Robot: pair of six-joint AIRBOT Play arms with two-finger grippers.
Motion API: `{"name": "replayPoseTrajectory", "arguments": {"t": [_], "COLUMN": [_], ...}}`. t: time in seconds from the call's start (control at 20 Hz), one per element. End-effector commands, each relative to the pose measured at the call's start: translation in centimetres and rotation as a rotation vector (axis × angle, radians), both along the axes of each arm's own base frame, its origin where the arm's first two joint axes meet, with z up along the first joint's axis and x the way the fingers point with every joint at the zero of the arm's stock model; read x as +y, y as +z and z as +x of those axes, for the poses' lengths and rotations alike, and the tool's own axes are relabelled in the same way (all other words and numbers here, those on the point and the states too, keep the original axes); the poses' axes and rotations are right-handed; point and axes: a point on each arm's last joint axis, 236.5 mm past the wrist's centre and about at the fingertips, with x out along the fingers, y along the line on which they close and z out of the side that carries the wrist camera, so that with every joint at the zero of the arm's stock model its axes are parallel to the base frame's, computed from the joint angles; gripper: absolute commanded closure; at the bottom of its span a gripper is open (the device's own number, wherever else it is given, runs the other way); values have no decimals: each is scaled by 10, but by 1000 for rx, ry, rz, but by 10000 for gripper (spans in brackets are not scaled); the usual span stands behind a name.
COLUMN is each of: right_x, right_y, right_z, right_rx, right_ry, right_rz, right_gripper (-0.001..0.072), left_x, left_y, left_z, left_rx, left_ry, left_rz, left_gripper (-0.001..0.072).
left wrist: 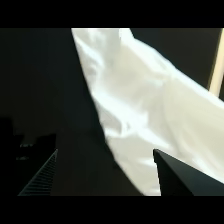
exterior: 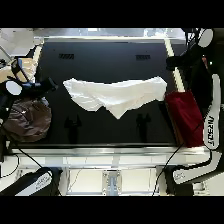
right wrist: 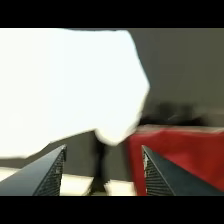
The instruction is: Fold the shirts.
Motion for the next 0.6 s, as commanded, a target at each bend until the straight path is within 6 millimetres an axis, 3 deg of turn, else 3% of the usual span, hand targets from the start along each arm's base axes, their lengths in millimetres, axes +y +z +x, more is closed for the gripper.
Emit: {"name": "replayPoseTrajectory", "arguments": {"t": [0.0,0.15,0.25,0.4,0.55], "right_x": [56,99,146,199,244], "right_y": [-17,-37,-59,-119,-173], "right_z": [-39,-55,-71,-90,-137], "right_rx": [172,250,315,376,523], "right_ry": [110,160,215,210,125], "right_rz": [203,257,354,441,615], "right_gripper": [183,187,187,187,187], "left_x": [-30,-74,-101,-109,-132], "left_y": [-32,-75,-94,-115,-137], "left_z": [-28,-45,-49,-44,-45], "left_rx": [119,151,144,138,186], "left_ry": [-18,-15,107,352,358], "left_rz": [-128,-227,-400,-615,-622], "left_gripper": [-13,-13,-11,1,1]}}
